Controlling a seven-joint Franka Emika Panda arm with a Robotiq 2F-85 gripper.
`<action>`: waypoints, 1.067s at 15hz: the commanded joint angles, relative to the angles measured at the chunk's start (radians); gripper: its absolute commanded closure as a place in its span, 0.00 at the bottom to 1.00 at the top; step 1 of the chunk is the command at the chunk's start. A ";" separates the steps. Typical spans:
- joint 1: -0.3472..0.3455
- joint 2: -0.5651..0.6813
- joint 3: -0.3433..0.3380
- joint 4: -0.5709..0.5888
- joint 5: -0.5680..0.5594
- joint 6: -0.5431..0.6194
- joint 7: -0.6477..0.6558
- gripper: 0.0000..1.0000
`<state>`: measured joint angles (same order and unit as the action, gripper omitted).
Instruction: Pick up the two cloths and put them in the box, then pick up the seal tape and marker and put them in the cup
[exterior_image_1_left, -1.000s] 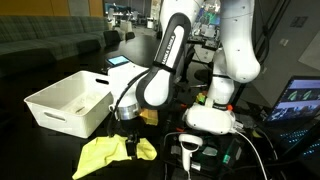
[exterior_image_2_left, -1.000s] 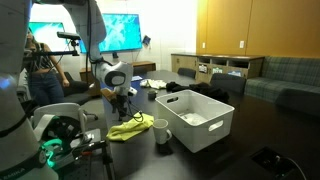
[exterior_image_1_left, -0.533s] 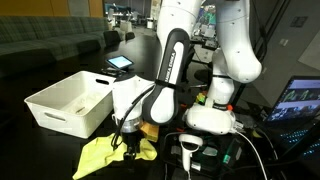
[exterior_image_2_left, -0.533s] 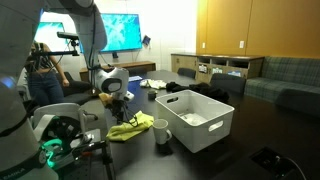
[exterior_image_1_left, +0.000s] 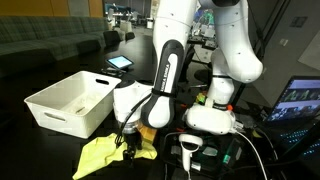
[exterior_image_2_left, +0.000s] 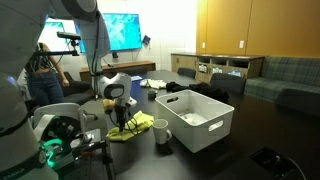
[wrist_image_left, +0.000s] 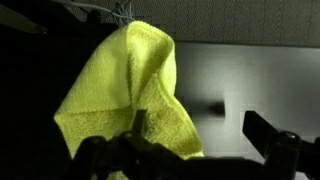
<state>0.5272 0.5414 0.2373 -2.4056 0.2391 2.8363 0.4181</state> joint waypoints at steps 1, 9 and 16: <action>0.071 -0.012 -0.075 -0.007 -0.055 0.007 0.091 0.00; 0.102 0.012 -0.155 0.026 -0.102 -0.042 0.128 0.14; 0.097 0.015 -0.157 0.049 -0.131 -0.104 0.118 0.69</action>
<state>0.6156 0.5470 0.0877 -2.3799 0.1401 2.7713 0.5195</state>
